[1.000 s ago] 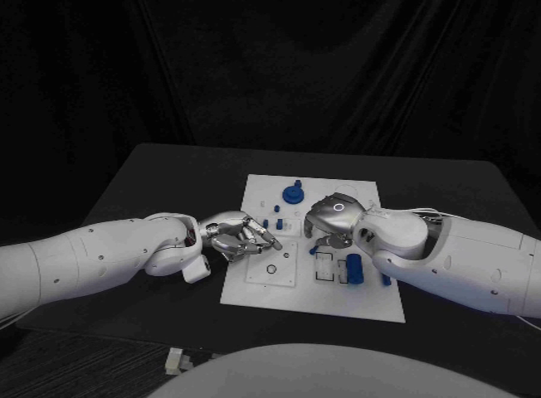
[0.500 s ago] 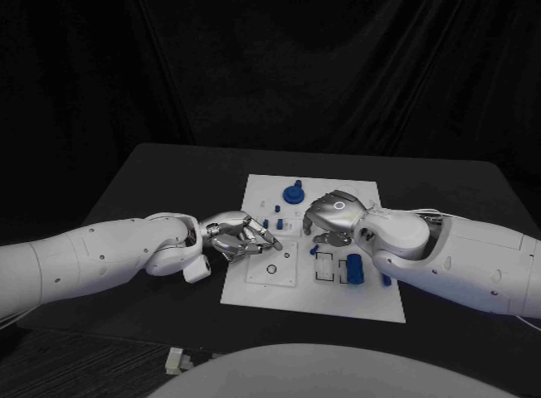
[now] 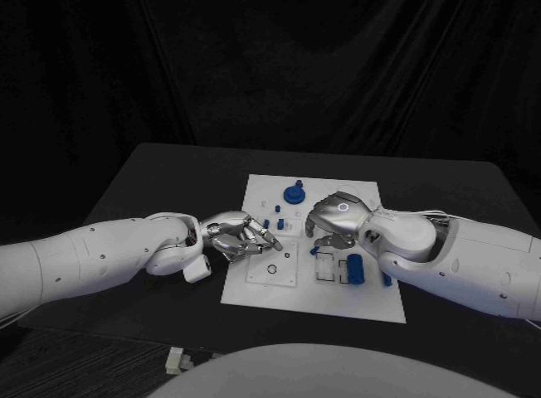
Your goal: Assemble the parts on the task board
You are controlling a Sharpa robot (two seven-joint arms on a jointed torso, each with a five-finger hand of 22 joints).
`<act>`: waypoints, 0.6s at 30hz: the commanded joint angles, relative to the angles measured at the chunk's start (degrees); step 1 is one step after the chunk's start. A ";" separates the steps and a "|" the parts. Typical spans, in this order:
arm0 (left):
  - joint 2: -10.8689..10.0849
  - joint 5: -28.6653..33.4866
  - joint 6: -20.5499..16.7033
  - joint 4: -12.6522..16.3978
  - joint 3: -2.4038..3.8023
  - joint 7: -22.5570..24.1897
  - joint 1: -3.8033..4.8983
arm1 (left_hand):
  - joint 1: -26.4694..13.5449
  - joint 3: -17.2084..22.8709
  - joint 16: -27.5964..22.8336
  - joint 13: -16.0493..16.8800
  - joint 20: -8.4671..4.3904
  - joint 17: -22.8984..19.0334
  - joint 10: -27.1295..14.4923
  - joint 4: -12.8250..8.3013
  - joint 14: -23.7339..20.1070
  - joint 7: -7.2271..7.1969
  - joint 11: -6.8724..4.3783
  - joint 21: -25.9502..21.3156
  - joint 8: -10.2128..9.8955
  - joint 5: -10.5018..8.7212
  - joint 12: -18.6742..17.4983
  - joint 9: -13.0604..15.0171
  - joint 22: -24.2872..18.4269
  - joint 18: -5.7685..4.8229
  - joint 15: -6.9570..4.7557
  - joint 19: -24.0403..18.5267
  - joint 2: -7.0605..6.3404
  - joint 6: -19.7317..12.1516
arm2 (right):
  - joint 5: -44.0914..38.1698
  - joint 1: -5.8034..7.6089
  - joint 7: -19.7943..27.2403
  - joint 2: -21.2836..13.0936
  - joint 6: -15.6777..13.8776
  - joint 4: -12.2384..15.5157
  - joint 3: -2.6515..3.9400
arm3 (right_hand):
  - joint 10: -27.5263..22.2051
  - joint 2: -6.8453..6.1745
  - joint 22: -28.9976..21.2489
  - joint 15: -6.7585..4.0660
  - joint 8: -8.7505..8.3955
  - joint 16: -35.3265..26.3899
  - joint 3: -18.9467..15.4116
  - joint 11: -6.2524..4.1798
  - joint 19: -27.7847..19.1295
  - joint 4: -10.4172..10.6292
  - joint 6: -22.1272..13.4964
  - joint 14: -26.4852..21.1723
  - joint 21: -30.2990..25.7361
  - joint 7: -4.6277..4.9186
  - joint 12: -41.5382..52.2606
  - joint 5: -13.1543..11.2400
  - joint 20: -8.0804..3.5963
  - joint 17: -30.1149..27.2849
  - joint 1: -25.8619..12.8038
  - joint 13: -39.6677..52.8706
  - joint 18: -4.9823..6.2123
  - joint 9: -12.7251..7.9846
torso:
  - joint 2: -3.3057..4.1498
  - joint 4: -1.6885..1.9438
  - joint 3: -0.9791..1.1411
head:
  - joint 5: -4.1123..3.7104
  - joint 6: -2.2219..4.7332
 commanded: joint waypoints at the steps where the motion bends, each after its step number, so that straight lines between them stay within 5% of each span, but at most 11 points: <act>1: 0.07 0.24 0.71 0.09 0.04 0.42 -0.10 | 0.31 0.42 0.15 14.95 -0.01 15.10 6.08 0.05 5.94 0.10 0.44 -0.30 0.19 0.07 0.14 0.01 12.34 0.36 0.45 -0.28 0.22 0.44 | -0.59 0.07 0.86 0.04 1.49 0.01 0.03 | 5.99 -0.50 10.21 -0.31 0.09 0.15 -0.37 -0.42 0.05 0.06 -0.17 5.96 -0.06 -0.27 0.15 -0.21 -0.15 15.10 0.44 15.09 -0.28 0.07 | 0.05 -0.01 0.01 | -0.07 -0.01; 18: 0.04 0.24 0.91 0.09 0.04 0.19 -0.11 | 0.30 0.54 0.15 14.95 0.02 15.10 6.08 0.01 5.94 0.11 0.47 -0.33 0.23 0.07 0.14 0.02 12.33 0.37 0.47 -0.33 0.23 0.56 | -0.92 -0.20 0.67 0.86 4.68 -1.05 0.03 | 5.99 -0.46 9.99 -0.42 -0.25 0.15 -0.17 -0.61 -0.47 -0.10 -0.84 5.96 -0.90 -0.50 0.15 -0.20 -0.26 15.10 2.43 15.09 -0.13 0.19 | 0.02 -0.01 0.01 | 0.04 -0.01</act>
